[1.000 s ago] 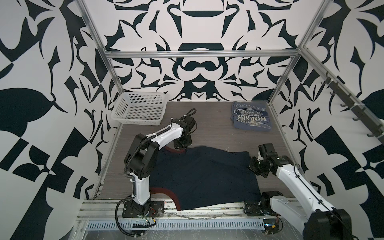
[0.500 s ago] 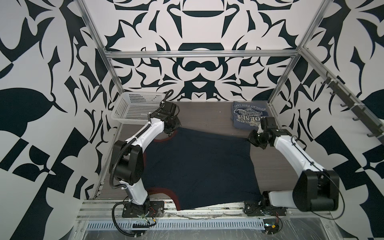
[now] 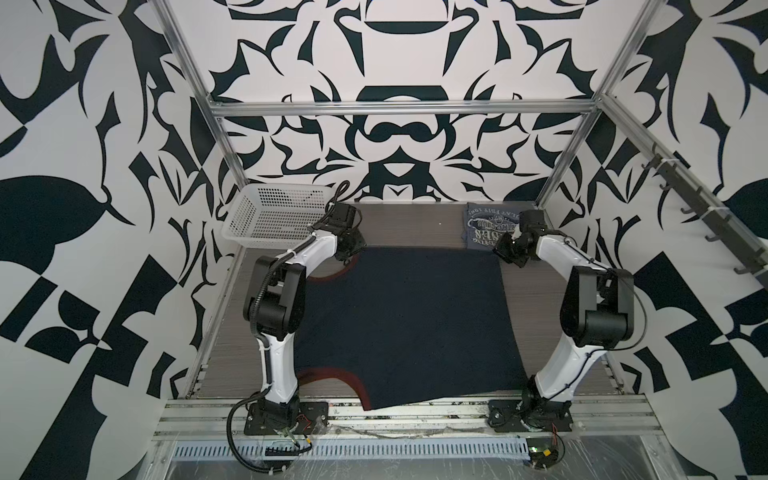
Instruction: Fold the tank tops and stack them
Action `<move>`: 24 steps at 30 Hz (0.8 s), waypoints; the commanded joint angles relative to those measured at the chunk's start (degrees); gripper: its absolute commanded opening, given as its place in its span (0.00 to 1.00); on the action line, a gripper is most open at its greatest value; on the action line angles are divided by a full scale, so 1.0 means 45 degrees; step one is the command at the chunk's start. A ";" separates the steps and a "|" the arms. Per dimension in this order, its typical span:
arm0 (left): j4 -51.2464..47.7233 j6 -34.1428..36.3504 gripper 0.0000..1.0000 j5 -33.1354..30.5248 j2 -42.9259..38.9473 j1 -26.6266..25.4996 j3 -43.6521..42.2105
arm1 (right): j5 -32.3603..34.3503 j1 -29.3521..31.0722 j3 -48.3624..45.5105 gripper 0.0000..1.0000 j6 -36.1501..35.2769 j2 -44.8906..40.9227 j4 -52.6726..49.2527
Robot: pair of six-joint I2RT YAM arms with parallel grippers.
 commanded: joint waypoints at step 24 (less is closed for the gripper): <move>0.2115 -0.0666 0.00 0.0568 -0.4043 -0.0249 -0.6073 | -0.1653 0.0269 -0.8472 0.00 0.0564 -0.5675 0.0373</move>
